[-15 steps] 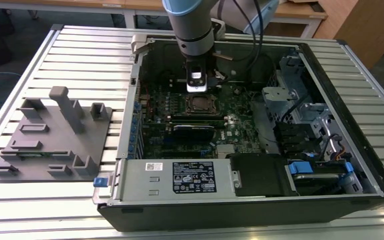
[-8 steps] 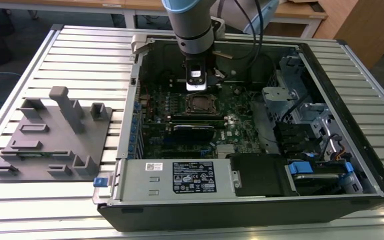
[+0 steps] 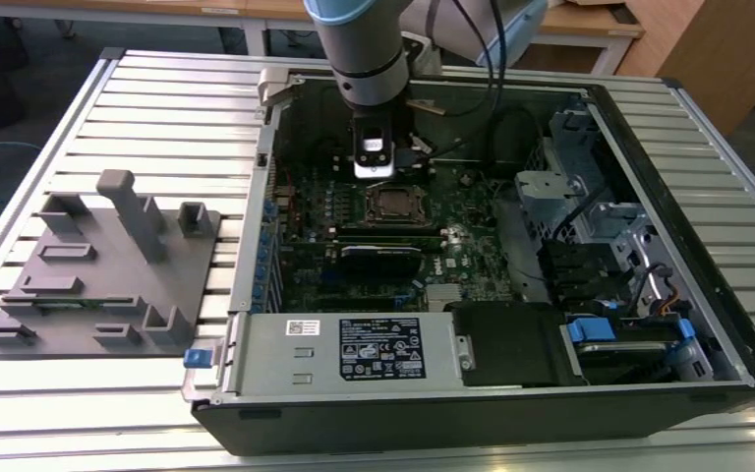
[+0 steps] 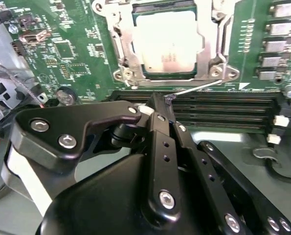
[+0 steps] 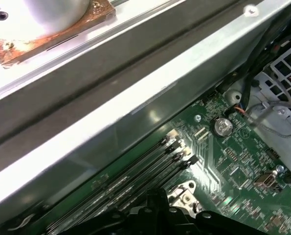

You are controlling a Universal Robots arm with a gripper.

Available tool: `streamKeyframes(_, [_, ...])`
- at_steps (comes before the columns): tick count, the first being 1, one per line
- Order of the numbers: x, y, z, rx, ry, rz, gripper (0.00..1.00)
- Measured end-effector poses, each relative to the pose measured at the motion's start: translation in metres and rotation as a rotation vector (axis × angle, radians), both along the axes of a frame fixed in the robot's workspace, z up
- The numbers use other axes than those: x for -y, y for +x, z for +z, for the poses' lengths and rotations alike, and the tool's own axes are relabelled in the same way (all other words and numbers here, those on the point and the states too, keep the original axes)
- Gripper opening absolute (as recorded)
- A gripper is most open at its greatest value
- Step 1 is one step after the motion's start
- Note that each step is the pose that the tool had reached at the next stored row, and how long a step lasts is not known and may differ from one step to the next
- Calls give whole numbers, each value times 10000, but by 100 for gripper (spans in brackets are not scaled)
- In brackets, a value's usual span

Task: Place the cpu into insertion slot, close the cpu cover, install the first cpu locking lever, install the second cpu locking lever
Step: 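Install the first cpu locking lever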

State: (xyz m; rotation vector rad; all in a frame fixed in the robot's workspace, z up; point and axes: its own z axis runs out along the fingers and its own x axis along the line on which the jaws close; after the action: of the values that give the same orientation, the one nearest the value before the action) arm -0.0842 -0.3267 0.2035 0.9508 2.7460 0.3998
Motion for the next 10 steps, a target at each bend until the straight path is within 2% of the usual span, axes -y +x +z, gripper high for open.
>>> streamKeyframes(10, [0, -78, -35, 0, -1, 1, 10])
